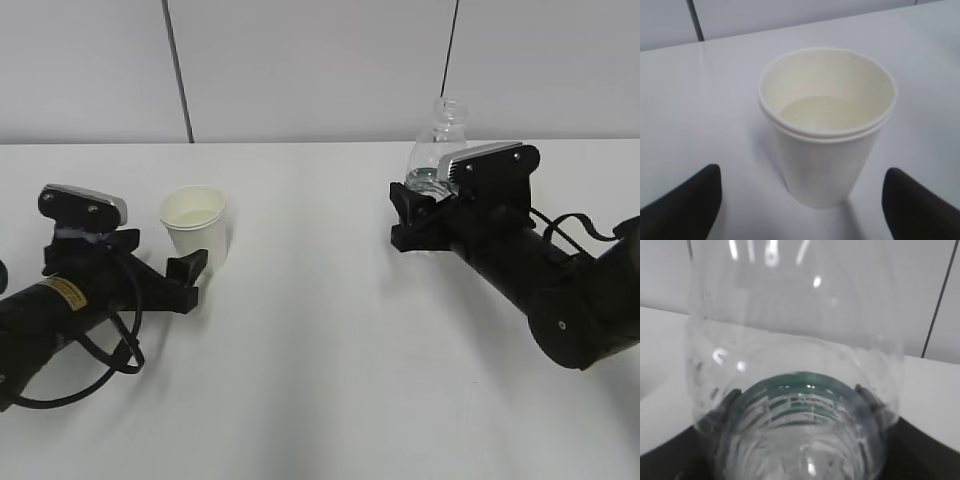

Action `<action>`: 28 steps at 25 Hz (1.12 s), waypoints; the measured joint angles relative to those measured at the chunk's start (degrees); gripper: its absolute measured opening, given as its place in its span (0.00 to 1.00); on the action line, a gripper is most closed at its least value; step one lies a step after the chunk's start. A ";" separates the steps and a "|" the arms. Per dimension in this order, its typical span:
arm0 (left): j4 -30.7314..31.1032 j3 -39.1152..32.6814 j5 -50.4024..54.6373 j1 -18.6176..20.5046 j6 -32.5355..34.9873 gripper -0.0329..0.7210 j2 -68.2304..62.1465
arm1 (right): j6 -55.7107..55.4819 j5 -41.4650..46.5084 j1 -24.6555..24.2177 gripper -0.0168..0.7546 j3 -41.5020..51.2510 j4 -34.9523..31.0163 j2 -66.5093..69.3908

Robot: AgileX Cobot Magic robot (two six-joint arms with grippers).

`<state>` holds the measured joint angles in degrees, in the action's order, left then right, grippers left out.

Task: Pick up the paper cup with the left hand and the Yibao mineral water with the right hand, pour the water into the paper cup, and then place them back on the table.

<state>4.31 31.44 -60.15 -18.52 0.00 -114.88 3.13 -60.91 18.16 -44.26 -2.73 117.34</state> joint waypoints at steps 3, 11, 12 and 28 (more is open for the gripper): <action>-0.83 -3.98 1.33 0.00 0.00 0.83 6.58 | 1.04 0.25 -0.22 0.65 -3.08 -1.22 1.90; -3.75 -6.38 15.72 -2.03 0.00 0.83 25.78 | 1.49 2.48 -0.34 0.65 -8.27 -4.19 8.29; -3.97 -6.38 17.04 -2.18 0.00 0.83 27.56 | 1.49 2.48 -0.34 0.65 -8.50 -4.33 8.98; -4.61 -6.59 24.18 -2.25 0.00 0.82 33.37 | 0.94 0.40 -0.34 0.84 -8.66 -5.08 11.33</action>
<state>-0.30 24.85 -35.98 -20.77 0.00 -81.50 4.07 -60.51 17.82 -52.92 -7.82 128.67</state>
